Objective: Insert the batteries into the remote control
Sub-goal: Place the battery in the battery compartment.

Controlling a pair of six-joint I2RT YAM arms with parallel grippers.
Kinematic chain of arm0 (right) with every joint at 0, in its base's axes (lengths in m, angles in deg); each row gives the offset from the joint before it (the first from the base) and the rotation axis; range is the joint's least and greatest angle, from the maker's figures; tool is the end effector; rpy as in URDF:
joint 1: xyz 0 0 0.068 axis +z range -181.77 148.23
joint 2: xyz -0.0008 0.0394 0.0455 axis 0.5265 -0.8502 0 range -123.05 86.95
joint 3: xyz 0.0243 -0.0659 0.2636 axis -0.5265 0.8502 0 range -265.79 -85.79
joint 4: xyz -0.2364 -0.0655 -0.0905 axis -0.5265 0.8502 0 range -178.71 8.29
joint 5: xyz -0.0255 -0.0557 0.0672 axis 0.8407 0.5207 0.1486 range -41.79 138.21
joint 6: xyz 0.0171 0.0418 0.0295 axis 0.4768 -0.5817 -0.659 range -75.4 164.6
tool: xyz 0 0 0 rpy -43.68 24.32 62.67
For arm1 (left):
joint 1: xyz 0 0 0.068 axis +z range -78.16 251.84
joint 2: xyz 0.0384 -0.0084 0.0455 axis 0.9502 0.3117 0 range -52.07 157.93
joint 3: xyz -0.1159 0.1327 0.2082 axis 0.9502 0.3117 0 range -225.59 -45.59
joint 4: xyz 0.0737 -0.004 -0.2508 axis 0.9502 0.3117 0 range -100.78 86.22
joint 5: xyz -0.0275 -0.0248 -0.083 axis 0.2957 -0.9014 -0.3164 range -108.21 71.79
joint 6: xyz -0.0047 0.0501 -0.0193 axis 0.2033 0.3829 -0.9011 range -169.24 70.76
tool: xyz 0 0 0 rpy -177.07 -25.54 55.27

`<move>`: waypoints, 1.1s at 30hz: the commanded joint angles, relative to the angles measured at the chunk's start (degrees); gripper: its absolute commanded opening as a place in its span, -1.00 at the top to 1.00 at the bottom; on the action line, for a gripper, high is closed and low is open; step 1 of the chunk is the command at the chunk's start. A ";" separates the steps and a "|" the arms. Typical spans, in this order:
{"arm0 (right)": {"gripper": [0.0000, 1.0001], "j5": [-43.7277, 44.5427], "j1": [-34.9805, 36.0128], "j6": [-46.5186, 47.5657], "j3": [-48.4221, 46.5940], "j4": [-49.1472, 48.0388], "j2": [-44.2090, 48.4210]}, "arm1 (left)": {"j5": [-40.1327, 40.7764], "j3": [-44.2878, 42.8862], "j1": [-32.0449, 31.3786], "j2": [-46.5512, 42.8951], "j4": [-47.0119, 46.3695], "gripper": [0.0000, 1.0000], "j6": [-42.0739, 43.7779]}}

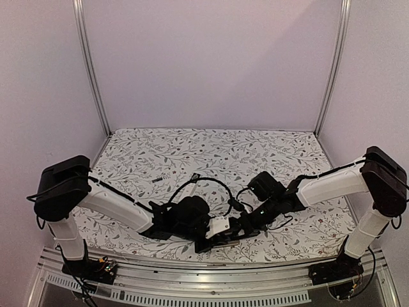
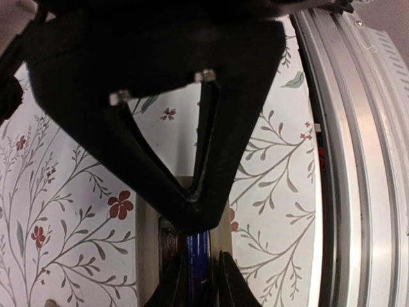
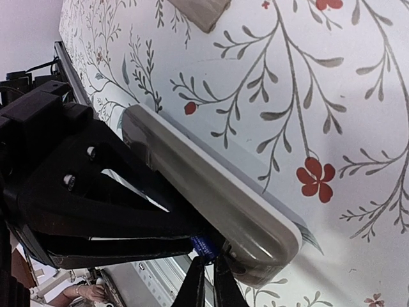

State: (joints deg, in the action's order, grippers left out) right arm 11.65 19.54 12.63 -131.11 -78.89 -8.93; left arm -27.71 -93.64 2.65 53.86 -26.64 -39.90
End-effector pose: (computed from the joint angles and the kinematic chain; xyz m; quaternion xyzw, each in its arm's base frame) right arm 0.1709 0.2472 0.1357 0.2332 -0.8915 -0.3879 0.0201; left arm 0.1205 -0.3335 0.1187 0.6023 0.6836 -0.2677 0.3134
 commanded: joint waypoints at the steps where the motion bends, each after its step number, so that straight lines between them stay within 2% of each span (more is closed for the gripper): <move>1: 0.88 0.20 0.29 -0.57 1.35 -1.52 -1.39 | -0.25 0.79 0.50 2.63 7.00 0.62 -0.12; 14: 0.90 0.65 0.30 -0.31 0.25 -1.43 -3.17 | 0.87 0.33 0.55 0.93 6.50 0.32 0.08; 23: 0.98 4.09 0.28 -0.21 -0.86 1.15 -3.86 | 1.41 0.24 0.54 0.49 5.95 0.16 0.48; 33: 1.00 5.93 0.37 0.65 -2.22 4.32 -4.53 | 1.49 0.33 0.54 -1.03 4.66 0.10 0.49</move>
State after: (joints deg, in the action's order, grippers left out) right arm 12.66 19.43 12.26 -132.47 -79.20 -11.27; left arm -27.99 -93.79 2.59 53.90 -24.96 -39.44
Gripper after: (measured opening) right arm 0.004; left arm 0.443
